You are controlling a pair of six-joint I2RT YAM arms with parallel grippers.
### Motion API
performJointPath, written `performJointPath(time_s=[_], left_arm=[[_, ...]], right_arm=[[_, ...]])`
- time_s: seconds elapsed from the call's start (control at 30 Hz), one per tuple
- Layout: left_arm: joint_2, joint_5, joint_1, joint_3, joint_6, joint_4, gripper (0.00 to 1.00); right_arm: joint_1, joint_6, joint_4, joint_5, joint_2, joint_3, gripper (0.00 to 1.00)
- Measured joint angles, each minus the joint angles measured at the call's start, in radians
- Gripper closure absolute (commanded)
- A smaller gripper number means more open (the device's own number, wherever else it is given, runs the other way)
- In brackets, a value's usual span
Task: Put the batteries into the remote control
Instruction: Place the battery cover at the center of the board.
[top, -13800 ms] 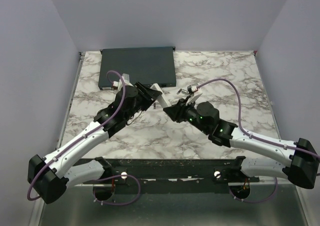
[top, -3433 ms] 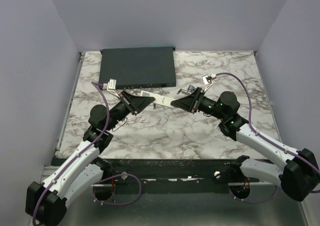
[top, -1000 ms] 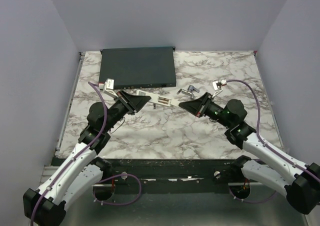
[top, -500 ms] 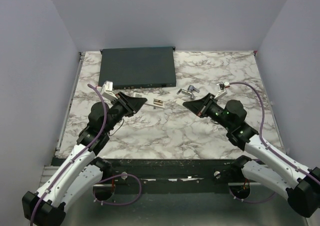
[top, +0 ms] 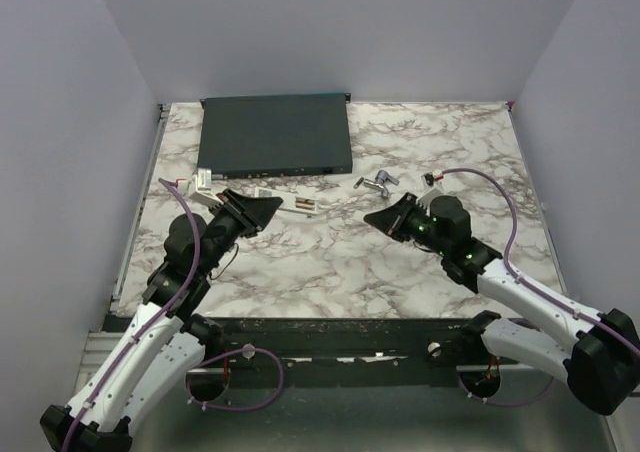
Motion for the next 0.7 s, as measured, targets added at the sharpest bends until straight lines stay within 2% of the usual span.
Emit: performJointPath(time_s=[0.7], left_arm=[[0.013, -0.018, 0.016, 0.0, 0.0, -0.077, 1.0]], right_arm=[[0.0, -0.002, -0.005, 0.003, 0.108, -0.005, 0.96]])
